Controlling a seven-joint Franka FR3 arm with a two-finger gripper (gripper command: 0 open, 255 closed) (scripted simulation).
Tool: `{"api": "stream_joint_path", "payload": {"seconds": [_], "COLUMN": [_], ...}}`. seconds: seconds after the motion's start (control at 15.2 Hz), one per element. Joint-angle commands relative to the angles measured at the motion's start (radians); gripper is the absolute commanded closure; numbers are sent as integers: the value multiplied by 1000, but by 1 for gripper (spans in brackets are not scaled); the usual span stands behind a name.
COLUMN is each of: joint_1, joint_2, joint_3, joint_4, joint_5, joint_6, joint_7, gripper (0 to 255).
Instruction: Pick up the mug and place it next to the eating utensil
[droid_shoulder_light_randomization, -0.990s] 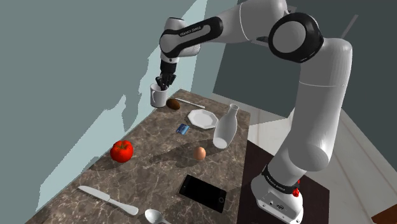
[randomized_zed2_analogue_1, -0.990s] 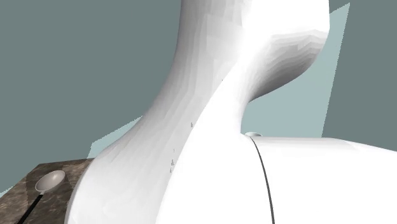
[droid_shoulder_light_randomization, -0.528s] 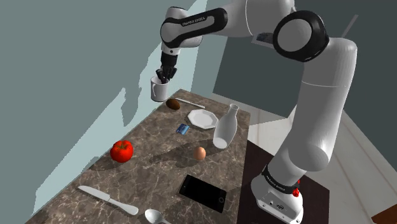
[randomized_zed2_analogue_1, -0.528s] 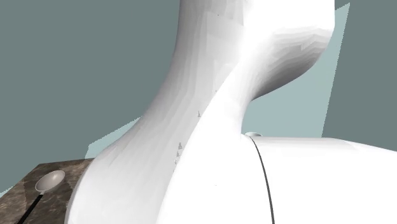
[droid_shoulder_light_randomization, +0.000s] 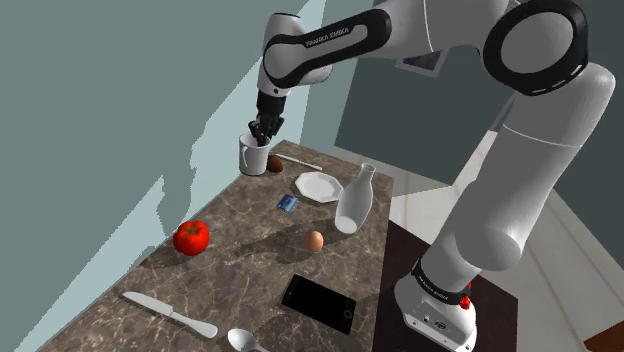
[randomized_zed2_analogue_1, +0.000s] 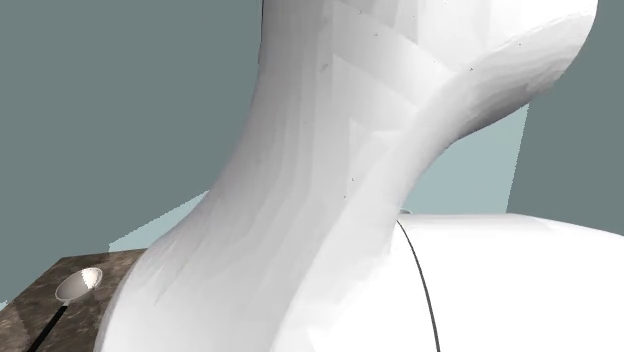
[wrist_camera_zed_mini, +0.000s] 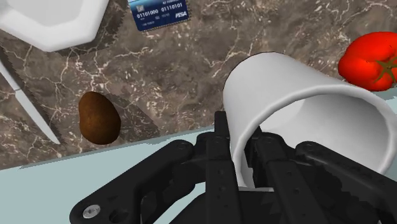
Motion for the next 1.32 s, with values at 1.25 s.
{"api": "stream_joint_path", "payload": {"seconds": [1.25], "joint_1": [212], "joint_2": [-525], "joint_3": [235], "joint_4": [-556], "joint_5": [104], "joint_6": [60], "joint_7": [367], "gripper": [255]}}
